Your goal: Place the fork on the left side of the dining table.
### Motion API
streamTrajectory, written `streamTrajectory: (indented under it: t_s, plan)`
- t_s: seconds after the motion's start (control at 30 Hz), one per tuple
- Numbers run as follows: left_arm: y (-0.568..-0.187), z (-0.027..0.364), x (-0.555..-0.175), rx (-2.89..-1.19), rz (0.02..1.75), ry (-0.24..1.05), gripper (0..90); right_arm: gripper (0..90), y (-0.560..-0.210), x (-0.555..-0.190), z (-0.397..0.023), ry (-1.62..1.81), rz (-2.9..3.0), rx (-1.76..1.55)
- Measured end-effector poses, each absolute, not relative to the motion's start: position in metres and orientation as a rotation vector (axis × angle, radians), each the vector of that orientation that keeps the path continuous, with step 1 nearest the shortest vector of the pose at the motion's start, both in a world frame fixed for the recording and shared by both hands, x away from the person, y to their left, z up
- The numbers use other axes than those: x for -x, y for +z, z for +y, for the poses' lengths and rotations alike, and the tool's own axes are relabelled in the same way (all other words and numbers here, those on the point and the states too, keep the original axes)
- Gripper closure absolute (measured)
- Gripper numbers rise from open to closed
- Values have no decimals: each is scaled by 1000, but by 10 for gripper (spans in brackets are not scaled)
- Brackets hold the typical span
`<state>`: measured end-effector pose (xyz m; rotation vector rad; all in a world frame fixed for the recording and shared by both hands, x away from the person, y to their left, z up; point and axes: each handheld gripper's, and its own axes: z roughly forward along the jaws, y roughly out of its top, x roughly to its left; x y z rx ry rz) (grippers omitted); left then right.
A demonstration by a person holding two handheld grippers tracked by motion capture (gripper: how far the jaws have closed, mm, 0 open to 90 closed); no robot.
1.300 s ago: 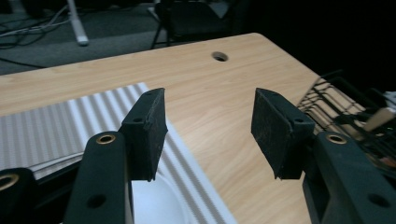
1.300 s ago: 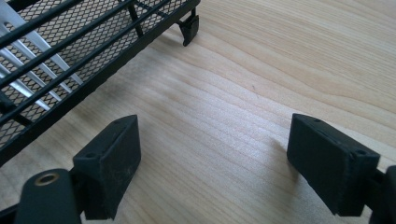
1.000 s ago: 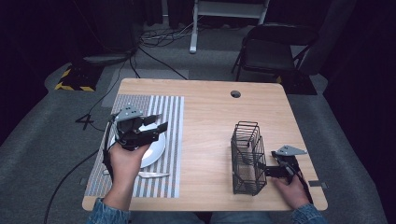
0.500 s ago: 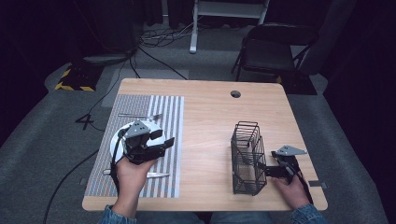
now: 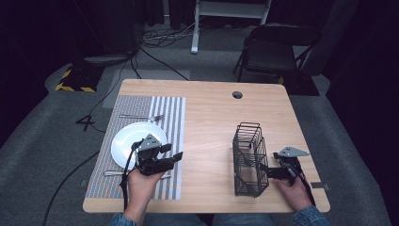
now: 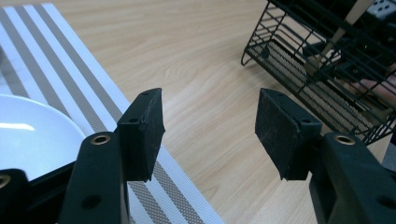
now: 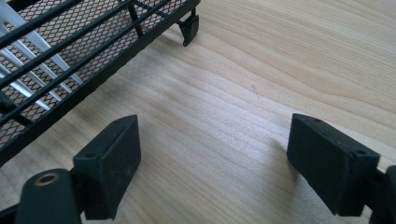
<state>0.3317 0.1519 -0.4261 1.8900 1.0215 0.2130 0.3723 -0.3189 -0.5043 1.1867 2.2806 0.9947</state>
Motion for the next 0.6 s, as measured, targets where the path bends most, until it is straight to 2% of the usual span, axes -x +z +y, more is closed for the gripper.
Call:
streamTrajectory:
  t_s: [0.6]
  plan:
    - [-464,107,-329,-2085,955,172,416,177,-504,-372,-319,995,2281,-1187]
